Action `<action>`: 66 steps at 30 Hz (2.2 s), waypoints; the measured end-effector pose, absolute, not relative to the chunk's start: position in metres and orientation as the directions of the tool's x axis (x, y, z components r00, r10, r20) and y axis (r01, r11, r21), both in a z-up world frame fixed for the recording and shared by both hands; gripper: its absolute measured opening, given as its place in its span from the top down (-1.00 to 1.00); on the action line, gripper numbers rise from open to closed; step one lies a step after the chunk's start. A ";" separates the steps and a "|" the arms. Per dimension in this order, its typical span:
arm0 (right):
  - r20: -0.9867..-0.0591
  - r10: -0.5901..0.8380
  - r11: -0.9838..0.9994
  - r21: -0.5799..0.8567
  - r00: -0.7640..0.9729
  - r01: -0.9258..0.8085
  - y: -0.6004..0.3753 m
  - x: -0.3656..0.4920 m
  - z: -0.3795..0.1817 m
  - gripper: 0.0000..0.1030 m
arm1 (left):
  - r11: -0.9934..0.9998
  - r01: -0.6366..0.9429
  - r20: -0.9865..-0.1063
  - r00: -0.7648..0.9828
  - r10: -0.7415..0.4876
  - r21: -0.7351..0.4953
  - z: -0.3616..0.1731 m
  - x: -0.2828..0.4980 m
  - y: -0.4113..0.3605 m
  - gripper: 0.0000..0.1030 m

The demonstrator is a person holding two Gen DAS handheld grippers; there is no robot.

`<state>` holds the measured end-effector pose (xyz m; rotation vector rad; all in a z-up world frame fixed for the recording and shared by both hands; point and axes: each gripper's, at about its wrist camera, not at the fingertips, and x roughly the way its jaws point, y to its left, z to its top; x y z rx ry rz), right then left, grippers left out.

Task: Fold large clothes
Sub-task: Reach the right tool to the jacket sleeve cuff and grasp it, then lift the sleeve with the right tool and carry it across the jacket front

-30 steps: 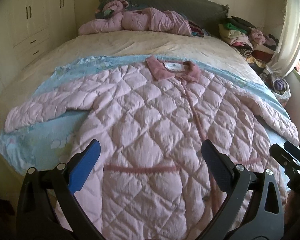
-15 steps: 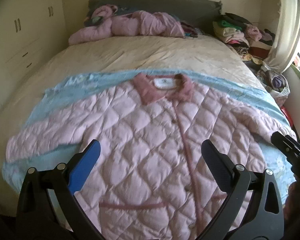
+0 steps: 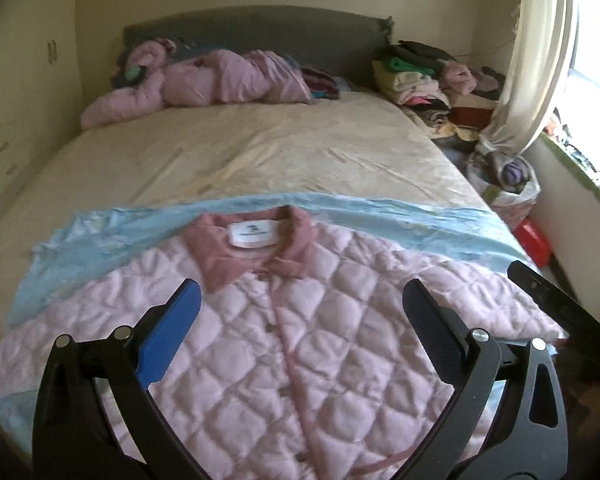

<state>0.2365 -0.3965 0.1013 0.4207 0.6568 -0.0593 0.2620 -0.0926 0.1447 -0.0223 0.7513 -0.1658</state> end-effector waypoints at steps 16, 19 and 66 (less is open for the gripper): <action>-0.728 -0.180 0.718 0.362 0.661 0.595 -0.548 0.247 0.001 -0.92 | 0.987 0.134 -0.775 0.613 -0.154 -0.091 0.068 0.291 -0.138 -0.84; -0.761 -0.210 0.659 0.353 0.614 0.663 -0.572 0.245 -0.021 -0.92 | 0.986 0.142 -0.785 0.599 -0.155 -0.086 0.058 0.289 -0.146 -0.84; -0.295 0.075 0.845 0.526 0.953 0.096 -0.479 0.269 0.145 0.69 | 0.973 0.061 -0.743 0.636 -0.209 -0.222 0.115 0.293 0.012 -0.84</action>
